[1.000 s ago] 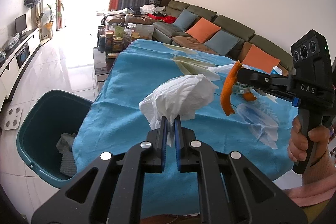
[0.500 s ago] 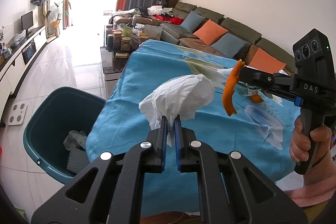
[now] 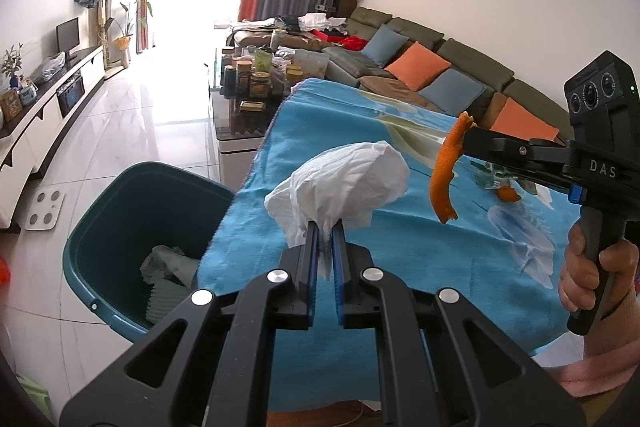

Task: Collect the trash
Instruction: 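Carry the tissue and orange peel over the teal bin with both grippers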

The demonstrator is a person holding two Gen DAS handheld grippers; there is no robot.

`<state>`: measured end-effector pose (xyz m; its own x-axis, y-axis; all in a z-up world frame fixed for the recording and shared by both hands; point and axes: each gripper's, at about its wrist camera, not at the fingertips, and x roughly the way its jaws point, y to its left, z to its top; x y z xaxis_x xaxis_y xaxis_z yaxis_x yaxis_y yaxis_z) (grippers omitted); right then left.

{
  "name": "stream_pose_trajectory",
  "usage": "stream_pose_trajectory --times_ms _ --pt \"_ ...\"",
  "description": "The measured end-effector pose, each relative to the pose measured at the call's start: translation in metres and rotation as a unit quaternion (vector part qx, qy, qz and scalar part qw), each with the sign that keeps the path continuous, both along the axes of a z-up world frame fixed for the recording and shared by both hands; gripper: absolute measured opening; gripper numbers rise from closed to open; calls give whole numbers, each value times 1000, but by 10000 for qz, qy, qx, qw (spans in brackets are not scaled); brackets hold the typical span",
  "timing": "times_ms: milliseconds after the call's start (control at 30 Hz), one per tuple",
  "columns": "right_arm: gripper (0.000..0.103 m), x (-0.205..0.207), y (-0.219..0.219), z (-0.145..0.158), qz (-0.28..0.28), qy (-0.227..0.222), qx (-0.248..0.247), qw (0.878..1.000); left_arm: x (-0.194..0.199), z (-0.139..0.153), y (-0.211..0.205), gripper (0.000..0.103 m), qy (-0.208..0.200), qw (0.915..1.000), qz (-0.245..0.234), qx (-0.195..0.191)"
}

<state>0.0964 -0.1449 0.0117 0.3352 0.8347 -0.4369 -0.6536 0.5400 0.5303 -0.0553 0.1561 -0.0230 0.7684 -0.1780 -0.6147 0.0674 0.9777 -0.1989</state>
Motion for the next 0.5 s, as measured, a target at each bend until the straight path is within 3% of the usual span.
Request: stream_pose_trajectory --times_ms 500 --pt "10 6 25 2 286 -28 -23 9996 -3 -2 22 7 17 9995 305 66"
